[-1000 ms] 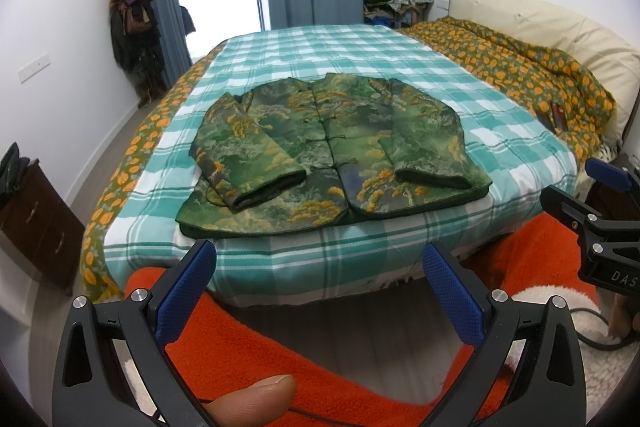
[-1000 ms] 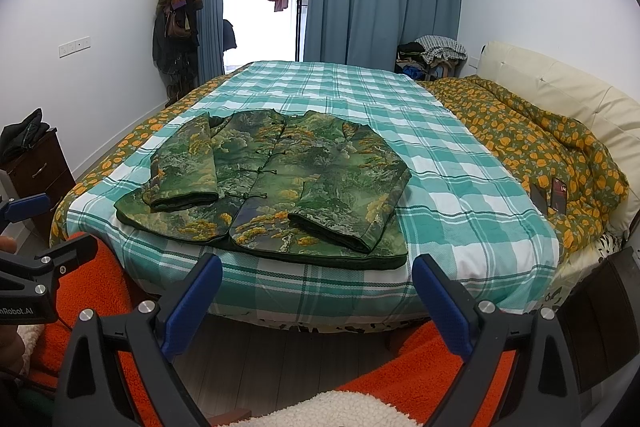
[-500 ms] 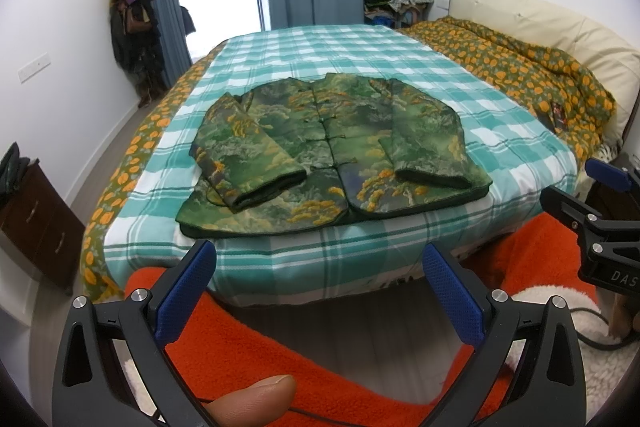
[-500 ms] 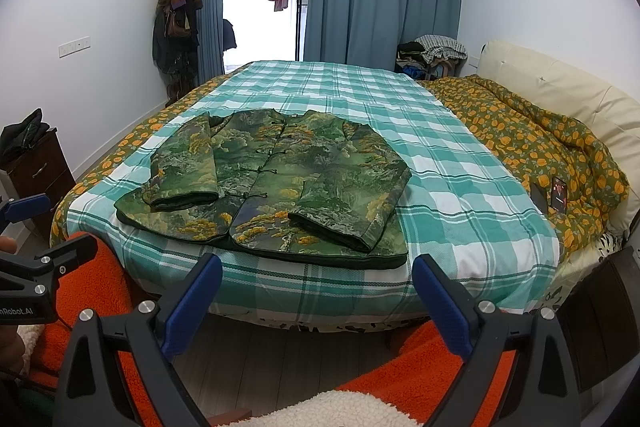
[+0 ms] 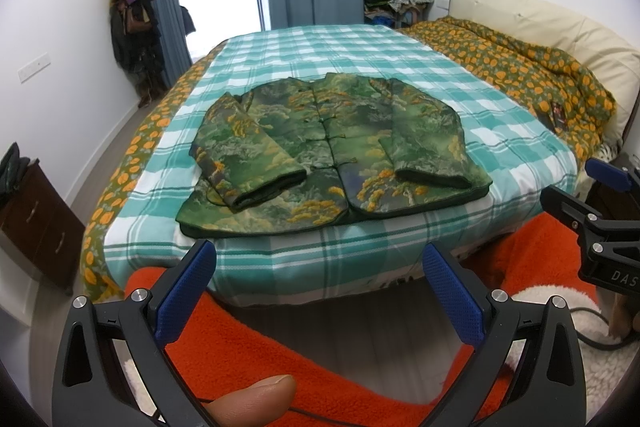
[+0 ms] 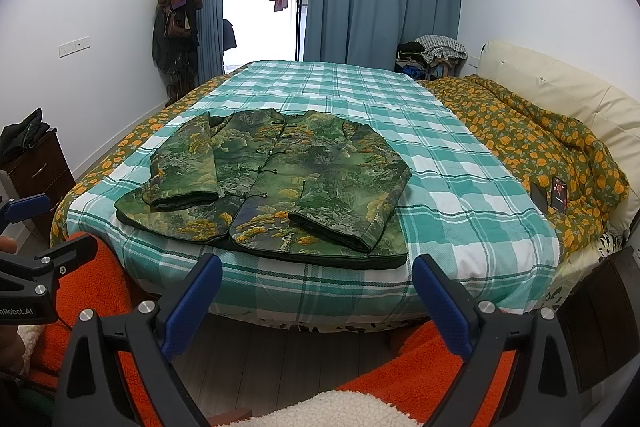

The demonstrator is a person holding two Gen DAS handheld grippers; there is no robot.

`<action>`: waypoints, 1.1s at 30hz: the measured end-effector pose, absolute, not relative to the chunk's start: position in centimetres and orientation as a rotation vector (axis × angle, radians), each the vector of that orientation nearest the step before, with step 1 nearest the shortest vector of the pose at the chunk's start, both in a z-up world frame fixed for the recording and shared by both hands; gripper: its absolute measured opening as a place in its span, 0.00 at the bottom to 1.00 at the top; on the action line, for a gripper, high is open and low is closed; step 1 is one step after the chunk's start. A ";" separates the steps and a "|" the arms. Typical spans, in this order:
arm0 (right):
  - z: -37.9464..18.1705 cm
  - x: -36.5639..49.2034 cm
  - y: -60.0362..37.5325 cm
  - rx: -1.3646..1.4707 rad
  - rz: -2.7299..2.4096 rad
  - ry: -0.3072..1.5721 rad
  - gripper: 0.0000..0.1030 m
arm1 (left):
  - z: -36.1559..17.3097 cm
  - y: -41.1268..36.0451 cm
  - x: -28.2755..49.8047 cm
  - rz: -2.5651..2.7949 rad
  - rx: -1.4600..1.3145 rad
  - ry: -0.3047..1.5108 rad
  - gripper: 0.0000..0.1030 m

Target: Fold large clothes

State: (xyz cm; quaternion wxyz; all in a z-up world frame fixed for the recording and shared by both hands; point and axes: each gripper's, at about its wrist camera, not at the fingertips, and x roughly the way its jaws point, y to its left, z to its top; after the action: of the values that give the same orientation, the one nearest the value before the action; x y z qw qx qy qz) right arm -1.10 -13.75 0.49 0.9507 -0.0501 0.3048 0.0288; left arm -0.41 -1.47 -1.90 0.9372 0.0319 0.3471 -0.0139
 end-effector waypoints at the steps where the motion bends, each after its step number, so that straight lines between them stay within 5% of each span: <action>1: 0.5 -1.1 -13.7 -0.102 0.059 0.620 0.95 | -2.0 -1.5 -0.5 -0.028 0.065 0.709 1.00; 33: 0.6 -1.0 -13.8 -0.101 0.061 0.622 0.95 | -1.9 -1.5 -0.4 -0.019 0.076 0.705 1.00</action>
State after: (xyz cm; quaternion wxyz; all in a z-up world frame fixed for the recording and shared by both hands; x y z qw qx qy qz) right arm -0.98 -13.84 0.57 0.9503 -0.0495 0.3058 0.0302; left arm -0.38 -1.46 -1.87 0.9378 0.0371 0.3450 -0.0094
